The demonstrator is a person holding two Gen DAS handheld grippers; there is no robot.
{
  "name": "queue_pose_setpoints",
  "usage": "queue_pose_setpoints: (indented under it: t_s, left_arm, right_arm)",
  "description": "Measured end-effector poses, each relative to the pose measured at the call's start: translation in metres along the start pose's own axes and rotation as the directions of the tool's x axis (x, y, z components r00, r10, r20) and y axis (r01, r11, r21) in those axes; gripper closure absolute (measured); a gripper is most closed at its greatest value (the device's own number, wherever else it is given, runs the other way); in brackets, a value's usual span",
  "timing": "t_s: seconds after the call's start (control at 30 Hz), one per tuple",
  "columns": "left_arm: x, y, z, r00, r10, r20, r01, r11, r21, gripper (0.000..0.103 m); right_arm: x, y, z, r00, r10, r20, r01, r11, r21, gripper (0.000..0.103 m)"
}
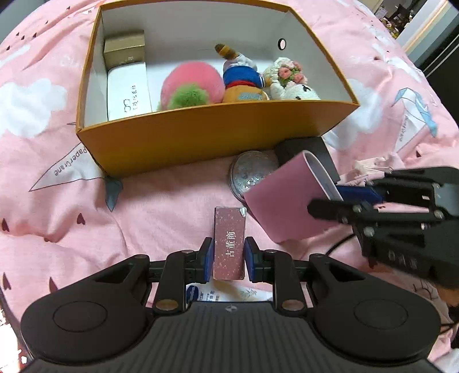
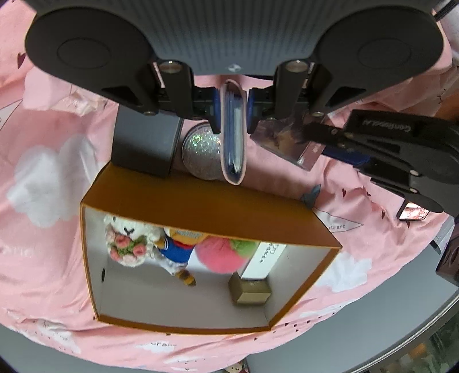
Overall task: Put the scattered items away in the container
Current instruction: 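Lift the photo card box with the left tool while the right tool lifts the wallet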
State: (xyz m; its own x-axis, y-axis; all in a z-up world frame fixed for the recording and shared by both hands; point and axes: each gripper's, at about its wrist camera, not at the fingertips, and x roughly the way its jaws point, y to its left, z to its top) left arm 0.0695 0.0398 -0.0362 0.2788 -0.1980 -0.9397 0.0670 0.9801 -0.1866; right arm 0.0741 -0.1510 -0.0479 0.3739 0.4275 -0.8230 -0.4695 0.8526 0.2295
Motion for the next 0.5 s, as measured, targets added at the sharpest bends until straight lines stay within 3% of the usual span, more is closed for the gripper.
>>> queue_pose_setpoints:
  t_s: [0.23,0.5]
  left_arm:
    - [0.007,-0.003,0.003,1.000,0.020,0.001,-0.020,1.000,0.011,0.076]
    - [-0.030,-0.005,0.008,0.993,-0.001,0.120,0.000,1.000,0.008,0.077]
  right_arm:
    - [0.000,-0.003,0.000,1.000,0.010,0.002,-0.010,1.000,0.010,0.084]
    - [-0.027,-0.018,0.011,0.997,0.021,0.078,-0.028,0.995,0.091,0.084]
